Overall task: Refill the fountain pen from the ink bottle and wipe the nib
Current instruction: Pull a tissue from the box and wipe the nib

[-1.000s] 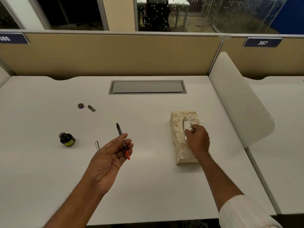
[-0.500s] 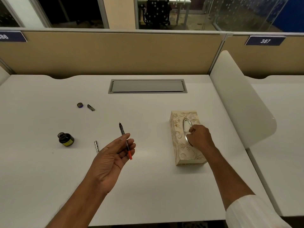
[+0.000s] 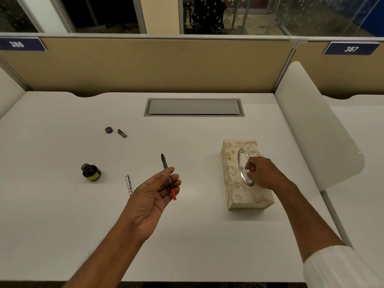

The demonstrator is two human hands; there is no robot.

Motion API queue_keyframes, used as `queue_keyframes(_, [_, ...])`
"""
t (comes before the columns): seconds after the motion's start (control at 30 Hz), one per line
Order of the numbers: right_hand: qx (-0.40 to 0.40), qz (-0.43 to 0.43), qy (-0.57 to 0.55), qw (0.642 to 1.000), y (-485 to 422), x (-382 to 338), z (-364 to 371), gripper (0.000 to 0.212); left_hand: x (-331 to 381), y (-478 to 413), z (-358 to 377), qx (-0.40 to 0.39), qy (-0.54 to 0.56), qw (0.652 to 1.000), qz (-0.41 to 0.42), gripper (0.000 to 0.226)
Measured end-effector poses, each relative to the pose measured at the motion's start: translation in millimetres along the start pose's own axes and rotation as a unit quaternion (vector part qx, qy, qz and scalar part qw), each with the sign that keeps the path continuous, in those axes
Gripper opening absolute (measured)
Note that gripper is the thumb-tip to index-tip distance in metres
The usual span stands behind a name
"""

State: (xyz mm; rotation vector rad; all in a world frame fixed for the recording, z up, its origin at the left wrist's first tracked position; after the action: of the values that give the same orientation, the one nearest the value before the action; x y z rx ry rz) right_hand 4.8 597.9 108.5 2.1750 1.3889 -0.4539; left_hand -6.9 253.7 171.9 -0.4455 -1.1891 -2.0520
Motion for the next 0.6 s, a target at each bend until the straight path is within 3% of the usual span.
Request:
queue_keyframes(0.33, [0.004, -0.046, 0.0, 0.999, 4, -4, 0, 0.006, -12, -8, 3, -0.006, -0.005, 1.0, -0.011, 0.023])
queue_keyframes(0.6, [0.118, -0.137, -0.008, 0.983, 28, -6, 4, 0.011, -28, -20, 11, -0.01, -0.018, 1.0, -0.019, 0.029])
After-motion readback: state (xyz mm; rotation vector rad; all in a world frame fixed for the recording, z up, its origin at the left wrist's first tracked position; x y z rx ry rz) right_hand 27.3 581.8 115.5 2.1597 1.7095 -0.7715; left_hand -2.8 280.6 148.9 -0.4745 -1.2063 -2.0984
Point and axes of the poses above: each hand's wrist, its own y-axis away from the middle knuckle, its own z-axis out of the palm, x = y × z, the point moved 8 cm from there along -y, towards the middle knuckle, and after that the axes turned 4 degrees about -z, right-handed, at the moved point
